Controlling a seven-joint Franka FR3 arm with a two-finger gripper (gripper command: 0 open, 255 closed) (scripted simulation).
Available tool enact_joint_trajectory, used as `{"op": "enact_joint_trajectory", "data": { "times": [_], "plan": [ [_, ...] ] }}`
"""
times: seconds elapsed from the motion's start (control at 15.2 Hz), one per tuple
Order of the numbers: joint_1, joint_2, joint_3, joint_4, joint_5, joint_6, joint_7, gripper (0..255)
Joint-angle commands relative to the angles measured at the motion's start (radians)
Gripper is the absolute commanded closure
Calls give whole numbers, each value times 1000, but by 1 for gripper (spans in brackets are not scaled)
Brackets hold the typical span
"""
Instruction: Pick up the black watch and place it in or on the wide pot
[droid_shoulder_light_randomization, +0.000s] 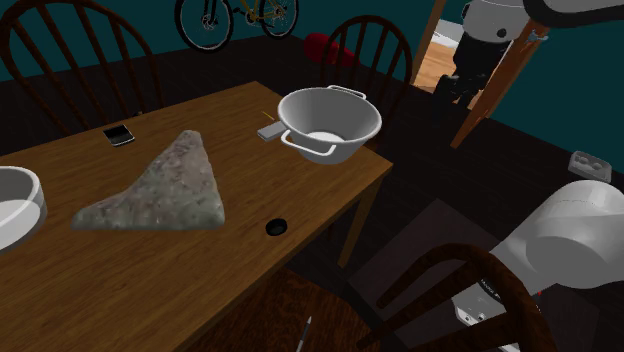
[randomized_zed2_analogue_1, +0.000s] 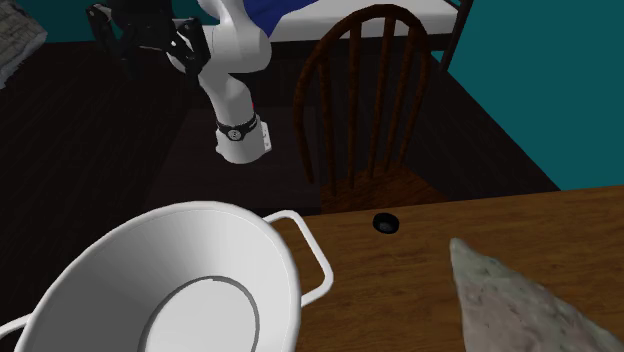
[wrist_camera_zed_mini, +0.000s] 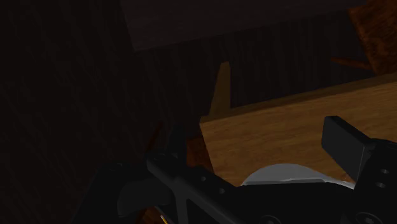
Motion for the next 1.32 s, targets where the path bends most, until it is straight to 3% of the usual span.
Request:
{"op": "enact_joint_trajectory", "data": {
  "times": [0.0,0.73,1.25],
  "plan": [
    [0,0,0,0,0,0,0,0],
    [75,203,210,-15,141,198,235,0],
    [100,437,361,68,173,343,410,0]
  ]
}}
